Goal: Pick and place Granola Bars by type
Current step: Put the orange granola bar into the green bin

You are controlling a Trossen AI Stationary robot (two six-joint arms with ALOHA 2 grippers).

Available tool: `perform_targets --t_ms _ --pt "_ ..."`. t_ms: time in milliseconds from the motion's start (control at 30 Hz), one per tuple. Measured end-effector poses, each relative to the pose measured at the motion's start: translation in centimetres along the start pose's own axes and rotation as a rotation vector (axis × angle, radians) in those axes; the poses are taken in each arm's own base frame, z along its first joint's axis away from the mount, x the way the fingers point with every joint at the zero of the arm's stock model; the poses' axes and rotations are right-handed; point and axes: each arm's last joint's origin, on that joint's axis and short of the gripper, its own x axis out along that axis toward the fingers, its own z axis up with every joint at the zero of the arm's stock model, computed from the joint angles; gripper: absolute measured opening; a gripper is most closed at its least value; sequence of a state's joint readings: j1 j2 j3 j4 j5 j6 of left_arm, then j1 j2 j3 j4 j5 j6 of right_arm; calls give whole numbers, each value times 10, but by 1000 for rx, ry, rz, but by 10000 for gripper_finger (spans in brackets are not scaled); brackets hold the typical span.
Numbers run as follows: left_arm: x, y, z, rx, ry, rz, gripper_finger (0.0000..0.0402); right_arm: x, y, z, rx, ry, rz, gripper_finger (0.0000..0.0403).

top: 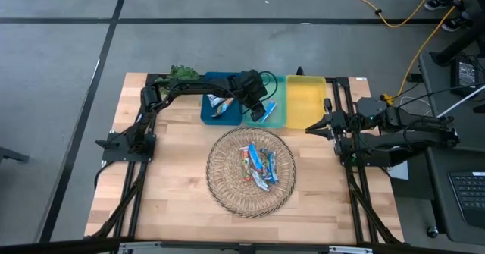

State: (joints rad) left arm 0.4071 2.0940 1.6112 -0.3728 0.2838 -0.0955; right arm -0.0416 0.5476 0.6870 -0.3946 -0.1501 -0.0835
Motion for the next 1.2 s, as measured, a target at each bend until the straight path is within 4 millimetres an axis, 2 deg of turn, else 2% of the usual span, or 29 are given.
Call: perform_targets --t_ms 200,633,933,1200 --pt "-33 -22 16 37 -76 -78 111 0 0 0 0 0 0 32" --pt "-115 -89 37 188 -267 -210 107 0 0 0 0 0 0 32" --pt "-160 -127 28 232 -267 -271 103 0 0 0 0 0 0 32" --pt "-169 -155 11 201 -166 -322 102 0 0 0 0 0 0 32"
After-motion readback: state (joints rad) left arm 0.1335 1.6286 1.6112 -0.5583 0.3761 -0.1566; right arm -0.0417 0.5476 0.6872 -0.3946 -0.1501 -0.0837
